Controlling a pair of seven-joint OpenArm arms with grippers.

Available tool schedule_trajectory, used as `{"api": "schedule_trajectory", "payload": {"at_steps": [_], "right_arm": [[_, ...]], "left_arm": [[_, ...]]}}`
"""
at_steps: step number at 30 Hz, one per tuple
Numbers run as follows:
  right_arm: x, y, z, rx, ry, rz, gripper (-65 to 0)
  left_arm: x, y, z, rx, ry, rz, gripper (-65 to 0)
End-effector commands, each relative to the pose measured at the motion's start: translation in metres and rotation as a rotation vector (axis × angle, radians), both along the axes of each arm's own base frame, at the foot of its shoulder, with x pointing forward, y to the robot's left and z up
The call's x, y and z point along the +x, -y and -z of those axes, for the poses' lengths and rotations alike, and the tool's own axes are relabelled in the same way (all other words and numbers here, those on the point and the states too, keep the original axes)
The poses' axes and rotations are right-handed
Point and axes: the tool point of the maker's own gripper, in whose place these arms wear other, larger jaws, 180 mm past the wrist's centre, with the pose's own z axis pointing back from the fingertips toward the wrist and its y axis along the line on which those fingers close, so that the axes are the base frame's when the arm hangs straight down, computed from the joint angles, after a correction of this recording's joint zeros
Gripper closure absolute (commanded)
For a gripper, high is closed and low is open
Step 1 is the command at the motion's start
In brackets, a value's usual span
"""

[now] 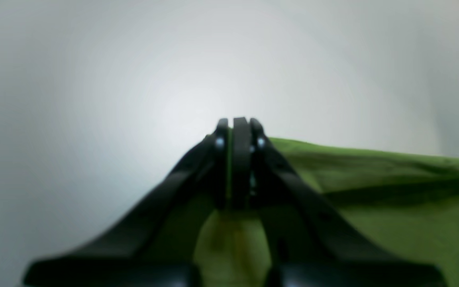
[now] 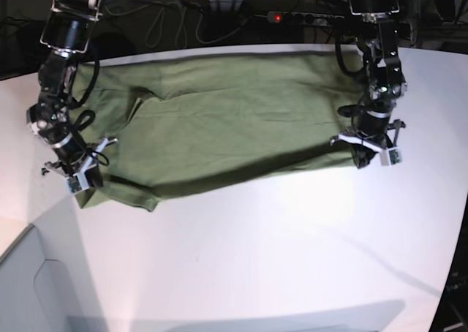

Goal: Fold the T-shirt properly
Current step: 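Fold the hem up over the shirt toward the collar with both grippers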

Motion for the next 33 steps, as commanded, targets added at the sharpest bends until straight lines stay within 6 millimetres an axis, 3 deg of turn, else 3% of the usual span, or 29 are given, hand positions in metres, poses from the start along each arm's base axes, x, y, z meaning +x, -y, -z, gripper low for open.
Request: {"api": "schedule_trajectory", "payload": {"at_steps": [1,4,8,14,29,33], "right_arm": [[0.005,0.001,-0.017,0.001,0.053,-0.022,-0.2],[0.0,0.003,-0.017,-0.006,0.052,-0.022,-0.2],[-0.007,0.02,-0.019,-0.005,0.057,0.029,-0.2],[-0.022,0.023,-0.007,-0.004,0.024,0.039,-0.2],[-0.055,0.023,0.019,-0.007,-0.057,0.038,-0.2],[-0.062,0.019,0.012,-0.027,-0.042,0.022,-0.2]], "left_arm": [[0.008,-0.003,-0.017,0.016,0.057,0.008,0.0],[0.008,-0.003,-0.017,0.018,0.057,0.009,0.0],[0.009,-0.005,-0.024,0.023,0.074,0.005,0.0],[0.004,-0.012,-0.035,0.036,0.095,-0.014,0.0],[-0.01,-0.01,-0.019,0.027,0.051,-0.011,0.0],[-0.013,-0.01,-0.016,0.027,0.043,-0.011,0.0]]}}
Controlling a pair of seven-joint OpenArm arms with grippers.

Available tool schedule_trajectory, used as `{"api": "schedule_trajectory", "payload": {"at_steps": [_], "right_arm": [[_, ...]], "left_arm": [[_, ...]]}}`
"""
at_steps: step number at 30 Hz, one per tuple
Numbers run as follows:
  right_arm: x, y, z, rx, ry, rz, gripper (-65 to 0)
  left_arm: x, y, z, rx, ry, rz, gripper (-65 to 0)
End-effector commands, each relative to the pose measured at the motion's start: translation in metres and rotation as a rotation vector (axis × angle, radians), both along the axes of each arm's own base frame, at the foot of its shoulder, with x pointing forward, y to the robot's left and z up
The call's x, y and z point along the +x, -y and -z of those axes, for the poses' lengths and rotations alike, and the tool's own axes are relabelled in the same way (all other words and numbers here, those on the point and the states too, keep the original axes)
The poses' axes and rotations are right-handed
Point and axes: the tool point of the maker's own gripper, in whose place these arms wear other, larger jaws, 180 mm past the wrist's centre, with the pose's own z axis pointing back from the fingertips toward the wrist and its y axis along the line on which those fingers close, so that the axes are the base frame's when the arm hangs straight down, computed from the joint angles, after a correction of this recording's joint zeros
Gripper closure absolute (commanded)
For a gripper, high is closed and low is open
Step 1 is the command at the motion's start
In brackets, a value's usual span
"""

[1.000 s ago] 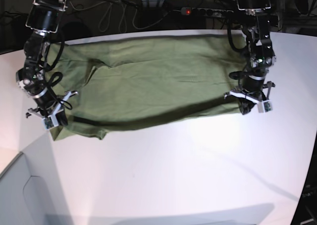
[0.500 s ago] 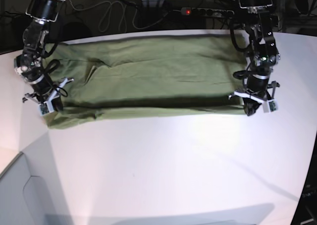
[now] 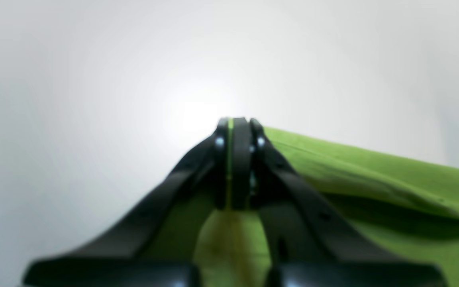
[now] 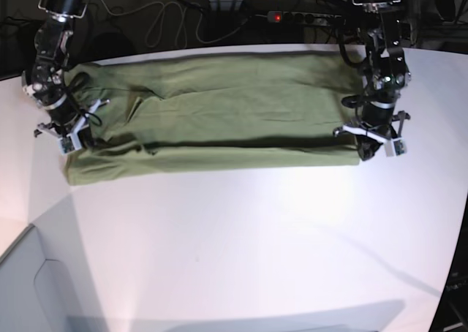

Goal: Fold the T-shirt properly
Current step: 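Fold the hem up over the shirt toward the collar with both grippers, then lay the folded hem down near the collar edge with both grippers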

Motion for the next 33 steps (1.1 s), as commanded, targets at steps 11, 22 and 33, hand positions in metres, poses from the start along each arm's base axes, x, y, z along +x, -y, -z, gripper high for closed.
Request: {"api": "schedule_trajectory", "payload": {"at_steps": [11,22,33], "right_arm": [[0.001,-0.007,-0.034,-0.003,0.104,-0.015,-0.2],[-0.007,0.009,-0.032,-0.021,0.09,0.02,-0.2],[-0.007,0.009,-0.031,-0.02,0.09,0.021,-0.2]], "left_arm": [[-0.001,0.004,-0.006,-0.013,0.032,-0.007,0.0],[-0.005,0.004,-0.005,-0.011,0.026,-0.005,0.0],[-0.021,0.016,-0.03,0.016,0.065,0.035,0.0]]}}
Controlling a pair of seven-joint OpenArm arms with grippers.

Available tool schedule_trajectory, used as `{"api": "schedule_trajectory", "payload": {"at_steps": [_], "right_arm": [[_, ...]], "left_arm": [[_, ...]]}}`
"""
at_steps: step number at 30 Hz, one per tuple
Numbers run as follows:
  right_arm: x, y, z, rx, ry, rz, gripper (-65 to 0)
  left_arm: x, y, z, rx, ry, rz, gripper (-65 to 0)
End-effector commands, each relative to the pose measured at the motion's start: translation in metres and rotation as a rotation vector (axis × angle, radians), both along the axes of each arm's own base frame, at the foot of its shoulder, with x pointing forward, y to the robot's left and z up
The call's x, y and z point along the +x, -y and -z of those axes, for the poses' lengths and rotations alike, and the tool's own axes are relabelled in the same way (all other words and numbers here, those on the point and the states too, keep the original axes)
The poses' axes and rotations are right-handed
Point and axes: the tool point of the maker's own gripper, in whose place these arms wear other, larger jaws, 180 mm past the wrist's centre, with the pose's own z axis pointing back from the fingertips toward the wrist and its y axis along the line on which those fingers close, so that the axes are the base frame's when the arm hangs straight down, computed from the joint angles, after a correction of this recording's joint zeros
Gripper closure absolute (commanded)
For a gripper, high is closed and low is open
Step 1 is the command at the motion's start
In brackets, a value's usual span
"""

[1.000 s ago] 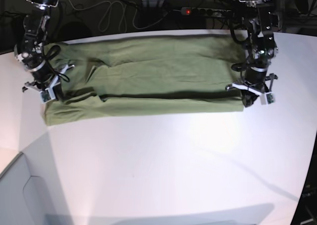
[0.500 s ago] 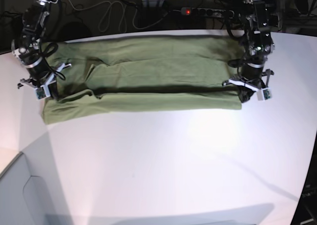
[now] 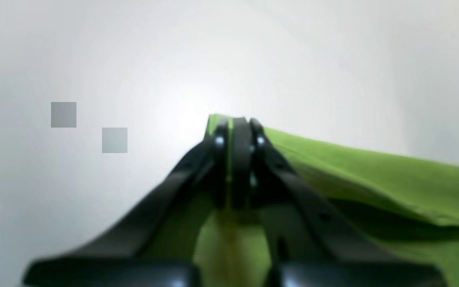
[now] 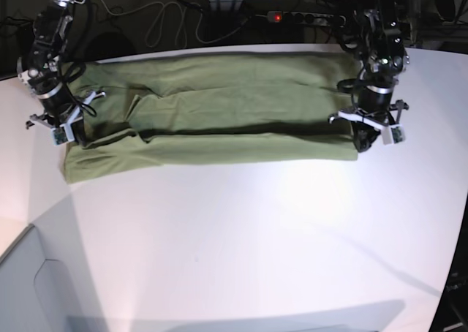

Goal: Fold the T-shirt properly
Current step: 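Lay the folded hem down near the collar edge with both grippers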

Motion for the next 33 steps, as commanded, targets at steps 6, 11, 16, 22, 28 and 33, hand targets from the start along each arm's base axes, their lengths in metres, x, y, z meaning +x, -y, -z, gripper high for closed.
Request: {"api": "schedule_trajectory", "payload": {"at_steps": [6,11,16,22,28,33], "right_arm": [[0.007,0.0,-0.013,0.004,0.047,-0.019,-0.2],[0.006,-0.001,-0.012,0.005,0.045,-0.019,-0.2],[0.006,0.0,-0.012,0.004,0.041,-0.018,-0.2],[0.005,0.001,-0.011,0.0,0.037,-0.018,-0.2],[0.0,0.001,-0.008,0.0,0.027,-0.02,-0.2],[-0.002,0.0,-0.007,0.002,0.024,-0.019,-0.2]], "left_arm": [[-0.007,-0.007,0.007,0.008,-0.01,-0.013,0.0],[-0.01,-0.01,0.017,0.002,-0.036,-0.022,0.0],[-0.011,-0.009,0.019,0.001,-0.042,-0.02,0.0],[-0.02,-0.008,0.021,0.004,-0.055,-0.016,0.0],[-0.028,-0.006,0.018,0.009,-0.059,-0.01,0.0],[-0.03,-0.003,0.014,0.012,-0.055,-0.001,0.0]]}}
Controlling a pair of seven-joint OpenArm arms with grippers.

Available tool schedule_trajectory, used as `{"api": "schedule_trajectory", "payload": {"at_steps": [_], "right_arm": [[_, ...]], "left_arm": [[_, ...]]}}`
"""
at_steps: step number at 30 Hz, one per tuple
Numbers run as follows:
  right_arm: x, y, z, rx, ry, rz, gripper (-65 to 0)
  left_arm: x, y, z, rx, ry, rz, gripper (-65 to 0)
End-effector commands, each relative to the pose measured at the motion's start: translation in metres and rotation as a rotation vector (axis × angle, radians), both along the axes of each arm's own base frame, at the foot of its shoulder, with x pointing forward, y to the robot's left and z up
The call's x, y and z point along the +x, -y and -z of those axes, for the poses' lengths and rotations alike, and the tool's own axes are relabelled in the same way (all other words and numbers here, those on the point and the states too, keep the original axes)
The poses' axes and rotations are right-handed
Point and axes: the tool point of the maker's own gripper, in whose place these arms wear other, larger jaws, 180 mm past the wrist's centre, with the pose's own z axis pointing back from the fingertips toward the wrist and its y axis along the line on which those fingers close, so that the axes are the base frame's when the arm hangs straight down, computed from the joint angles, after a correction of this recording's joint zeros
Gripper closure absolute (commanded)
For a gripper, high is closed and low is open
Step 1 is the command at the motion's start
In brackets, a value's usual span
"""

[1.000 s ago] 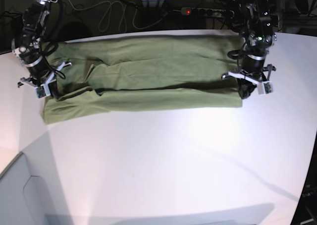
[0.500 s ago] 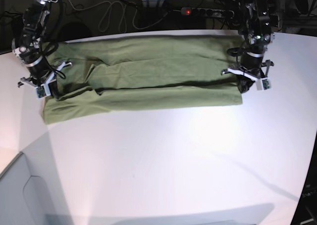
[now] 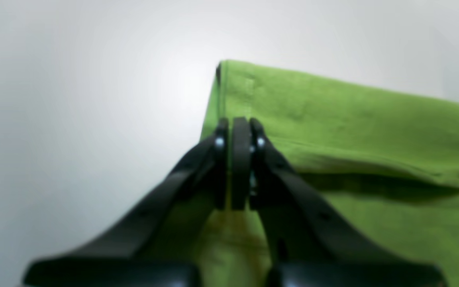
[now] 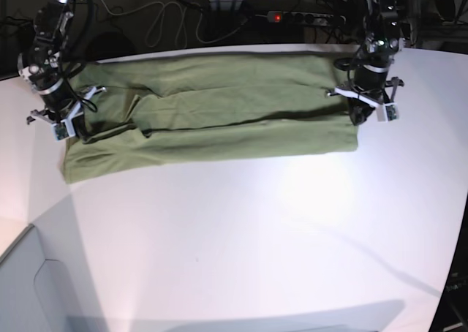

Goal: Fold the T-shirt properly
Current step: 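Lay the folded hem down near the collar edge with both grippers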

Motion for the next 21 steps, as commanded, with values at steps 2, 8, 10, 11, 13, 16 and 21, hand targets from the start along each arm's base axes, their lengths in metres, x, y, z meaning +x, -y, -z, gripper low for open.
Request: {"api": "schedule_trajectory", "payload": {"at_steps": [2,8,10,11,13,16,21], "right_arm": [[0.007,0.001,-0.013,0.001,0.046,-0.019,-0.2],[0.007,0.002,-0.013,-0.003,0.042,-0.02,-0.2],[0.007,0.002,-0.013,-0.003,0.042,-0.02,-0.2],[0.007,0.002,-0.013,-0.003,0.042,-0.02,-0.2],[0.007,0.001,-0.013,-0.002,0.042,-0.019,-0.2],[0.007,0.001,-0.013,-0.002,0.042,-0.019,-0.2],[0.007,0.001,-0.013,-0.002,0.042,-0.019,-0.2]], "left_arm": [[0.007,0.0,-0.025,0.021,0.079,0.011,0.0],[0.004,0.009,-0.041,0.028,0.109,0.039,0.0],[0.003,0.009,-0.04,0.028,0.106,0.039,0.0],[0.002,0.009,-0.039,0.028,0.105,0.039,0.0],[0.001,0.009,-0.039,0.027,0.102,0.039,0.0],[-0.004,0.009,-0.036,0.028,0.088,0.038,0.0],[-0.009,0.01,-0.039,0.031,0.087,0.042,0.0]]}}
